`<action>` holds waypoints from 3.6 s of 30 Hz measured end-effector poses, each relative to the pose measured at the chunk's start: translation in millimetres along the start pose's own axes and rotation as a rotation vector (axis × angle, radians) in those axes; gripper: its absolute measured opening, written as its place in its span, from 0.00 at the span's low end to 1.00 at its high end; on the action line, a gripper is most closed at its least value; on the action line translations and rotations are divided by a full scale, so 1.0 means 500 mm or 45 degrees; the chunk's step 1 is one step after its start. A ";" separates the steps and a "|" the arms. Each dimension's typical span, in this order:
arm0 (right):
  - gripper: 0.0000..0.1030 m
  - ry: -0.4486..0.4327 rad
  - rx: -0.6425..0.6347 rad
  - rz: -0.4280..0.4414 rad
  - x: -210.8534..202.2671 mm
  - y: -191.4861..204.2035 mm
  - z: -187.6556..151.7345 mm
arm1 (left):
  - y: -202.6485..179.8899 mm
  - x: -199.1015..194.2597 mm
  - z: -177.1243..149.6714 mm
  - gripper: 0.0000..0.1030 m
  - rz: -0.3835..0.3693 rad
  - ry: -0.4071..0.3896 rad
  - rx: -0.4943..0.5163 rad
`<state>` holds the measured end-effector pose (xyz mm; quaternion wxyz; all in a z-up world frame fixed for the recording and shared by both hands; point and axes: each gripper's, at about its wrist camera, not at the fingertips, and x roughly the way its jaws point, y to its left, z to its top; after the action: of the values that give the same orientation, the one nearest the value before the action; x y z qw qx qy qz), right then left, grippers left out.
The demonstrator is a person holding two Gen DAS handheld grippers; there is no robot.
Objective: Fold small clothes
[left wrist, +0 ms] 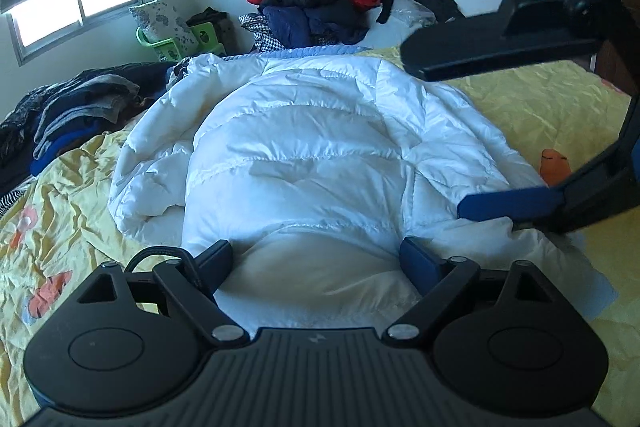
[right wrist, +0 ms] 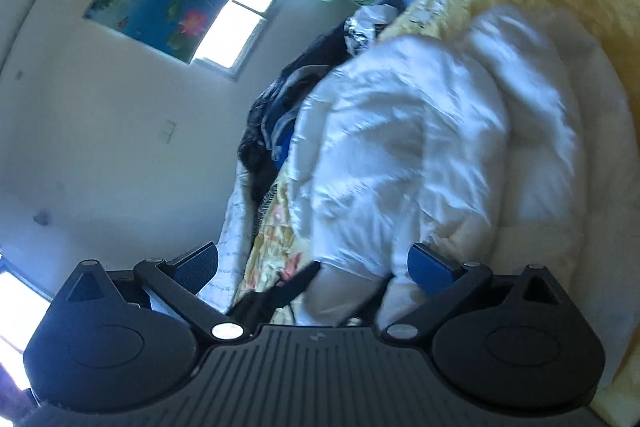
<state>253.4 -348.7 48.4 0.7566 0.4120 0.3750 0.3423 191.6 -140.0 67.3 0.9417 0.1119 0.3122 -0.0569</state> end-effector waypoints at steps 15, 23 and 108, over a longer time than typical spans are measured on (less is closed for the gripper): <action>0.94 -0.039 0.039 0.026 0.005 -0.068 -0.034 | -0.008 0.010 -0.010 0.92 0.044 -0.011 0.036; 0.92 -0.052 0.084 -0.003 0.001 -0.073 -0.035 | -0.004 0.003 -0.012 0.93 0.047 -0.036 0.015; 0.99 -0.069 -0.547 -0.793 -0.115 0.098 -0.344 | 0.026 -0.215 -0.215 0.93 0.051 0.123 -0.273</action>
<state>69.2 -312.4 42.7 0.9032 0.1191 0.3818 0.1559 45.9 -97.1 50.3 0.9331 0.0193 0.3592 0.0012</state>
